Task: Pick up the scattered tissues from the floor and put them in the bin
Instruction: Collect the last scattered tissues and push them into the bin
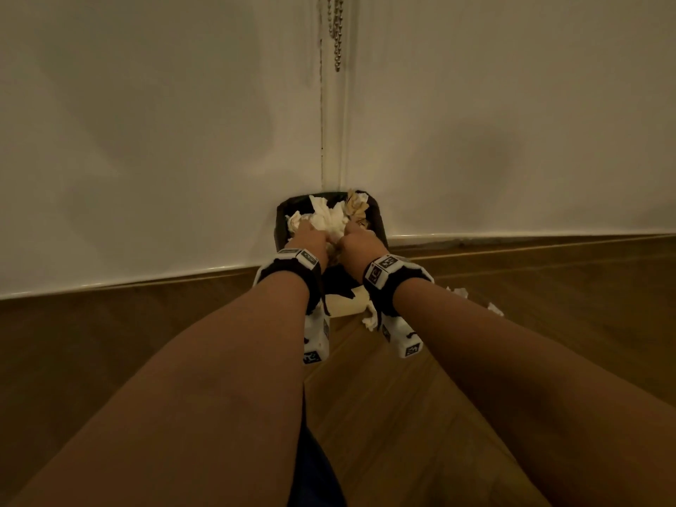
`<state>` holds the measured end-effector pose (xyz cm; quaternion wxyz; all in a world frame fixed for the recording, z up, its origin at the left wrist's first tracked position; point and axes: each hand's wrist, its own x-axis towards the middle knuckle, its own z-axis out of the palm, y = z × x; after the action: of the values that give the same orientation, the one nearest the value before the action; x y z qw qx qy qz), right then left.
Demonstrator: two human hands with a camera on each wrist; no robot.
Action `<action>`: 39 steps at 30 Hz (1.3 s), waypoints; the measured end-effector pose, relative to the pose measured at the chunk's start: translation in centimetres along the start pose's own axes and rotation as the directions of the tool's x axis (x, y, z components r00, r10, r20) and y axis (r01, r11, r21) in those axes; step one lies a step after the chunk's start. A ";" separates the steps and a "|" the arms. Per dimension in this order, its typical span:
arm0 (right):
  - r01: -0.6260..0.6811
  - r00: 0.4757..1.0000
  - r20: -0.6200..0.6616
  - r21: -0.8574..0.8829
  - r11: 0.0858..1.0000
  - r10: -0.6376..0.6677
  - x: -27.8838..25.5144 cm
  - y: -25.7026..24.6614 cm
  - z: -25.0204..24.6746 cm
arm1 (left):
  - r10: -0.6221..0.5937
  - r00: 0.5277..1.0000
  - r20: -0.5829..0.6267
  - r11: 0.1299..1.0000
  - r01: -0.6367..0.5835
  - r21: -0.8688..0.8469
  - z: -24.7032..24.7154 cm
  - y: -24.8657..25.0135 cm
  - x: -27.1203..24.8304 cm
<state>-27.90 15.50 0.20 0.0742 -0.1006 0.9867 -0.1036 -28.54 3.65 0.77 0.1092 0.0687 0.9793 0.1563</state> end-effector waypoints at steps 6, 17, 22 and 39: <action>0.007 0.997 0.079 0.082 0.997 -0.014 0.3 -0.8 1.7 | -0.032 0.996 0.080 0.993 0.023 0.112 0.6 -0.7 -0.6; 0.021 0.985 0.169 0.002 1.000 -0.021 0.3 -0.5 2.6 | 0.034 0.989 0.142 0.961 -0.071 0.266 0.5 -0.2 -0.4; 0.058 0.998 0.033 0.051 0.997 -0.060 -2.7 -0.5 0.6 | 0.001 1.000 0.011 0.961 -0.005 0.277 -1.0 -0.8 -1.4; -0.245 0.958 -0.121 0.129 0.961 0.260 -15.7 15.7 -1.8 | 0.251 0.968 -0.001 0.968 -0.251 -0.023 7.2 9.8 -7.2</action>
<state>-15.84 34.23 0.44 0.0246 0.0380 0.9868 -0.1557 -18.91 13.81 -1.38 0.0904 0.1909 0.9607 0.1801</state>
